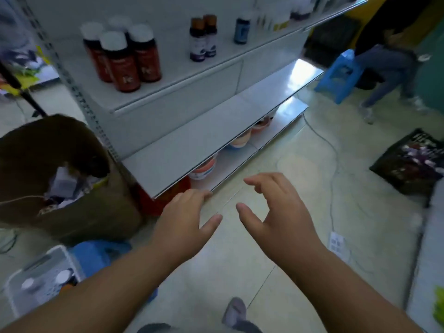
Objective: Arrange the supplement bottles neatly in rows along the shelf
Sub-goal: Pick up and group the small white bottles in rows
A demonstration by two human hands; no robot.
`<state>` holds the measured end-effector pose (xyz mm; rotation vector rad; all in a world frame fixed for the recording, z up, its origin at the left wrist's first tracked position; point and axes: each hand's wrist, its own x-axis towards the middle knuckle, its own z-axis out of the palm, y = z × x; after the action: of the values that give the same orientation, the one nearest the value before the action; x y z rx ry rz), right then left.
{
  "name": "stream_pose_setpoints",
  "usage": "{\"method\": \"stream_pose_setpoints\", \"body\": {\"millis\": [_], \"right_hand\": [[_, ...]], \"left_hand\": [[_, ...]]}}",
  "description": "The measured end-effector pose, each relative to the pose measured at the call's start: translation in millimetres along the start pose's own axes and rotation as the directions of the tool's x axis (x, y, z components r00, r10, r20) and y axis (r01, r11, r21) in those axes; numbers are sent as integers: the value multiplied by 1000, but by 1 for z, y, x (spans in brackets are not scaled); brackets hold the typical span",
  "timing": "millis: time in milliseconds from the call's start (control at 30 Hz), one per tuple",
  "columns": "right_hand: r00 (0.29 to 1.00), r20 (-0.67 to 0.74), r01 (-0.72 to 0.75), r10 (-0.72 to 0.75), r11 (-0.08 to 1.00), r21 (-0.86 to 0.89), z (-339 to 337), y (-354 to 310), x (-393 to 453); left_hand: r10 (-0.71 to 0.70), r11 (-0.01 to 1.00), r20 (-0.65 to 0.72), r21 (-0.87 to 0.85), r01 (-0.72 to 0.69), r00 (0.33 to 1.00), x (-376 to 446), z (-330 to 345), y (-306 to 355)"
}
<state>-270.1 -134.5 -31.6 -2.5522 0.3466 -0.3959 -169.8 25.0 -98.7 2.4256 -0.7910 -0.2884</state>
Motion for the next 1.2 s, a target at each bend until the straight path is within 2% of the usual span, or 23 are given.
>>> {"method": "stream_pose_setpoints", "body": {"millis": [167,300,433,533,733,833,933,1067,1200], "right_hand": [[993,-112,23,-24,1000,-13,-87,82,78],[985,-166,51,-47,999,19,-108,142,150],[971,-229,65,-64,998,-1,-137,209,252],[971,-238,23,-18,1000,19,-169,251,313],[981,-195,24,-21,1000,14,-216,330,419],[984,-147,109,-102,993,39,-212,366,483],[970,-60,240,-236,968,71,-201,395,551],[913,110,375,-392,915,146,-188,410,634],[841,185,467,-508,855,227,-169,397,698]], "left_hand": [[93,995,-70,-33,-95,993,113,16,103],[122,992,-98,-4,-123,988,194,41,138],[169,985,-102,-3,-170,980,310,57,173],[199,980,-38,26,-198,979,396,63,206],[232,972,-70,54,-228,970,541,67,279],[163,986,-125,52,-158,979,593,76,287],[12,999,-218,32,-5,976,632,84,281],[-242,965,-347,9,261,906,660,78,270],[-354,906,-477,38,422,804,680,62,254]]}}
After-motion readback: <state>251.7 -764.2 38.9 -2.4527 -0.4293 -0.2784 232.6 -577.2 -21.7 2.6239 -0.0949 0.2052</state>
